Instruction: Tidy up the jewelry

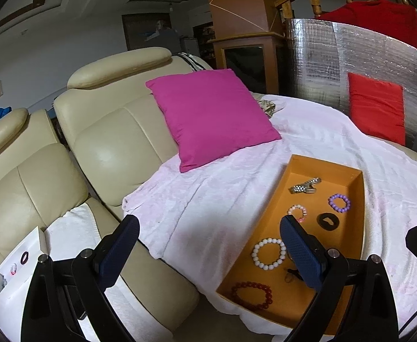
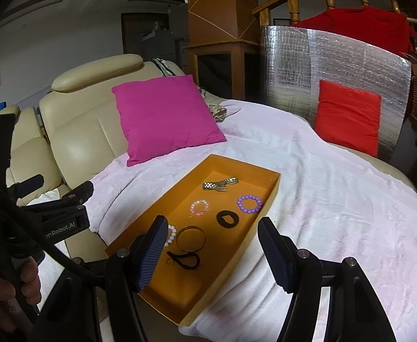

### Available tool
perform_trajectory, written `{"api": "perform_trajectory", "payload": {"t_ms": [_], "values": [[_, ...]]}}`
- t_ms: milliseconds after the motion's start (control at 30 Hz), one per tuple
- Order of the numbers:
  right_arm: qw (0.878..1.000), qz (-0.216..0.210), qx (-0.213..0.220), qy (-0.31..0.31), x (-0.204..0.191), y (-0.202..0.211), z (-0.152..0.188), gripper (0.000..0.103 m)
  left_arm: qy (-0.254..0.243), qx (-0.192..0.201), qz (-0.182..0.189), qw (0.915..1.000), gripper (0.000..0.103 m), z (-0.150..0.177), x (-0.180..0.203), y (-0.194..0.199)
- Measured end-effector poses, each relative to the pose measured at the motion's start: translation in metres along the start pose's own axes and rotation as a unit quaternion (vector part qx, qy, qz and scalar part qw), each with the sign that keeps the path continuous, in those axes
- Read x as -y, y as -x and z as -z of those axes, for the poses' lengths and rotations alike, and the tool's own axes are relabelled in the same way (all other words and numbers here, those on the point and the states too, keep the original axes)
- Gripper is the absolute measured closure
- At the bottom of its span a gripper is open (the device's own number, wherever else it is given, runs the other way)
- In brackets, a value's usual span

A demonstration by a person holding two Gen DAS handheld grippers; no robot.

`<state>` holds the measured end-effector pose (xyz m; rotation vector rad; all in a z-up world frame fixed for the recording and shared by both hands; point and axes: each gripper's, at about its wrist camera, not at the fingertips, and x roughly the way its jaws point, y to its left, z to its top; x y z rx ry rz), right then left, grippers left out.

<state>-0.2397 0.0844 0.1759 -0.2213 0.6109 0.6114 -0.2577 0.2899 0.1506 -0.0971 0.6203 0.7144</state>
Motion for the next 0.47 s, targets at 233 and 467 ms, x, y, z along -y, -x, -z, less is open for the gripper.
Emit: {"api": "perform_trajectory", "payload": {"t_ms": [233,467], "values": [[1.000,-0.013,-0.003,0.001,-0.006,-0.012,-0.002,0.034,0.004,-0.003,-0.015,0.9999,0.004,0.000,-0.005,-0.004],[0.999,-0.006,0.001,-0.036,0.033,-0.013,-0.002,0.034,-0.033,0.010,0.038,0.9987,0.004,-0.005,0.043,0.008]]}}
